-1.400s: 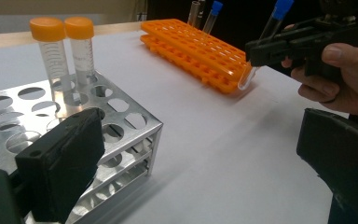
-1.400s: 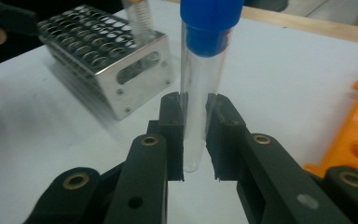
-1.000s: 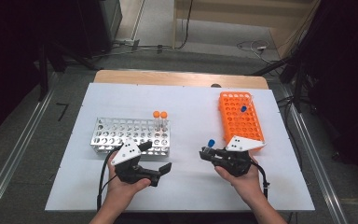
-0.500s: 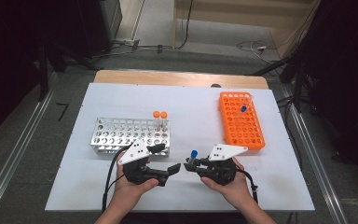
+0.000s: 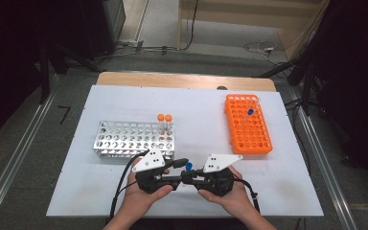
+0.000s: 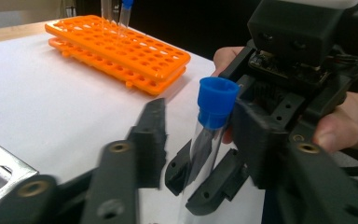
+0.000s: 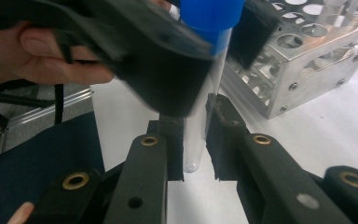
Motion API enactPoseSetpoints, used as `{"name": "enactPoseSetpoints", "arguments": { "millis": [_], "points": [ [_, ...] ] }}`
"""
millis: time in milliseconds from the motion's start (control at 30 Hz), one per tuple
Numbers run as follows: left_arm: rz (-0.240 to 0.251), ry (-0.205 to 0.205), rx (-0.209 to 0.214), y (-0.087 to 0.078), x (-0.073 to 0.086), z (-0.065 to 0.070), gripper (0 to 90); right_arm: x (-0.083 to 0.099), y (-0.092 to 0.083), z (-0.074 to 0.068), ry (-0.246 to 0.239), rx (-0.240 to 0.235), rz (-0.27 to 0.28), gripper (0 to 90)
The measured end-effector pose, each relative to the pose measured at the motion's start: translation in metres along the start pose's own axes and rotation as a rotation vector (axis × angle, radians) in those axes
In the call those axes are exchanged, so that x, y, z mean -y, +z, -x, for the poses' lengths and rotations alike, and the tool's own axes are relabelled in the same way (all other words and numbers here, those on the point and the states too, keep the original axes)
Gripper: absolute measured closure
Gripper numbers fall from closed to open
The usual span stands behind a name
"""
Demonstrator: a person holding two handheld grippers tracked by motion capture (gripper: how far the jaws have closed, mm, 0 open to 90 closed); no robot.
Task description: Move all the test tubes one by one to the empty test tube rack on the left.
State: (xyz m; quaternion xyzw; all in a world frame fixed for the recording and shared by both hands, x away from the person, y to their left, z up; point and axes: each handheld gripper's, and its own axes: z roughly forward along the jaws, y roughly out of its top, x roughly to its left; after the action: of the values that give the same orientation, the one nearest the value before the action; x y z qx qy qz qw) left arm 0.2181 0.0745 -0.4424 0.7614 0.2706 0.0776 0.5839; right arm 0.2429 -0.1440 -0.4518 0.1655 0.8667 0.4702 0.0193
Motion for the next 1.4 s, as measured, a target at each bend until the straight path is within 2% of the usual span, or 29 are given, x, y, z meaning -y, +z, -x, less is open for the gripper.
{"name": "enactPoseSetpoints", "arguments": {
  "millis": [67, 167, 300, 500, 600, 667, 700, 800, 867, 1033, 1167, 1267, 1400],
  "points": [
    [-0.004, -0.001, 0.021, 0.0, 0.0, 0.0, 67.9, 0.0, 0.001, -0.001, 0.002, 0.0, -0.003, 75.1],
    [-0.011, 0.021, 0.013, 0.001, 0.0, 0.001, 74.8, 0.0, 0.001, 0.0, 0.002, 0.004, -0.005, 75.1],
    [-0.015, 0.04, -0.009, 0.001, 0.0, 0.002, 76.9, 0.001, 0.001, 0.001, 0.017, -0.003, -0.008, 75.1],
    [-0.012, 0.045, -0.015, 0.001, -0.001, 0.004, 77.3, 0.002, 0.001, 0.003, 0.024, -0.017, 0.001, 73.9],
    [0.001, 0.041, -0.029, -0.002, -0.002, 0.002, 77.3, 0.003, -0.001, 0.002, 0.013, 0.003, 0.002, 61.7],
    [0.007, 0.039, -0.044, -0.005, -0.003, 0.001, 77.3, 0.004, -0.004, 0.005, 0.027, -0.014, 0.012, 54.4],
    [0.011, 0.033, -0.046, -0.007, -0.003, 0.0, 77.3, 0.004, -0.006, 0.006, 0.036, -0.012, 0.013, 46.6],
    [0.019, 0.026, -0.059, -0.011, -0.003, -0.003, 77.3, 0.008, -0.016, 0.01, 0.045, -0.004, 0.018, 36.9],
    [0.022, 0.021, -0.064, -0.013, -0.003, -0.005, 77.3, 0.013, -0.025, 0.013, 0.044, 0.031, 0.028, 28.3],
    [0.021, 0.018, -0.086, -0.019, -0.004, -0.01, 77.3, 0.022, -0.047, 0.023, 0.076, 0.07, 0.07, 9.7],
    [0.032, 0.011, -0.099, -0.025, -0.005, -0.015, 77.3, 0.029, -0.062, 0.029, 0.088, 0.088, 0.088, 0.0],
    [0.042, 0.007, -0.112, -0.031, -0.008, -0.019, 77.3, 0.033, -0.071, 0.03, 0.085, 0.149, 0.081, 0.0],
    [0.056, 0.003, -0.13, -0.038, -0.011, -0.023, 77.3, 0.038, -0.081, 0.033, 0.099, 0.151, 0.093, 0.0]
  ]
}}
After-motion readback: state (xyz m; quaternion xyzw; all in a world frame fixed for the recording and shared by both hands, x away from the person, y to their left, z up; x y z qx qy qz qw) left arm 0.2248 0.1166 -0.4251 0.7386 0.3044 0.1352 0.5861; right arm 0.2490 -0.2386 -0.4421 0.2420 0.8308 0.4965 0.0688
